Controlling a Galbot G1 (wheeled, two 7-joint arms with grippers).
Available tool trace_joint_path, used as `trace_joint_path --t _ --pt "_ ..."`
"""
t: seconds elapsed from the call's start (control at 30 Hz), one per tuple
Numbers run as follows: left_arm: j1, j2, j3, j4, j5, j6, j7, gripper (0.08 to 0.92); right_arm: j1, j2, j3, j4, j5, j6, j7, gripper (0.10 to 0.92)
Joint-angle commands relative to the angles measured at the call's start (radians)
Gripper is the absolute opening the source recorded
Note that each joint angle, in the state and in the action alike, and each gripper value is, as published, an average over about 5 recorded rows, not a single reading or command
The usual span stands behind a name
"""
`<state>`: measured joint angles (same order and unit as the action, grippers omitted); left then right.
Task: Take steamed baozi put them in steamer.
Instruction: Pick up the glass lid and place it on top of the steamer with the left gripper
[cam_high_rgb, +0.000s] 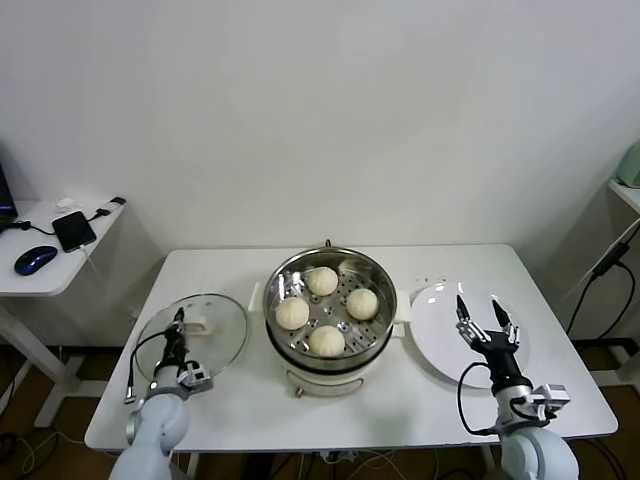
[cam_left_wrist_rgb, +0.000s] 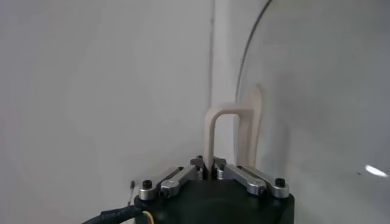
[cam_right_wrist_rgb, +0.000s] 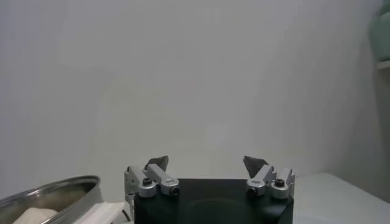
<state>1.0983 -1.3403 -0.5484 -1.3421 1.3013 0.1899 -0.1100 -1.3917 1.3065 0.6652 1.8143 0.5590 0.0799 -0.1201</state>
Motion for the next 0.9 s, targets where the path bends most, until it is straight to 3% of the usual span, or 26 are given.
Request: trace_joint_path --t 0.03,0.13,0.47,0.7,0.9 --pt "0.067 0.003 0.040 -0.250 0.016 0.276 -0.031 0.159 0.001 0.000 0.001 0.003 -0.001 0.001 -0.001 0.823" --pt "0.077 -0.023 0.037 -0.316 0.144 0.378 -0.007 0.159 0.000 0.002 0.000 0.003 -0.002 0.000 -0.001 0.823" --pt "0.130 -0.137 0.046 -0.590 0.366 0.503 0.299 0.159 -0.015 0.002 0.009 0.011 -0.004 -0.003 0.000 0.823" --pt "0.167 -0.241 0.131 -0.743 0.394 0.537 0.351 0.159 -0.023 0.004 0.021 0.023 -0.012 -0.013 0.001 0.822" --pt "0.131 -0.226 0.214 -0.807 0.404 0.547 0.453 0.159 -0.035 0.006 0.023 0.018 -0.018 -0.013 0.001 0.823"
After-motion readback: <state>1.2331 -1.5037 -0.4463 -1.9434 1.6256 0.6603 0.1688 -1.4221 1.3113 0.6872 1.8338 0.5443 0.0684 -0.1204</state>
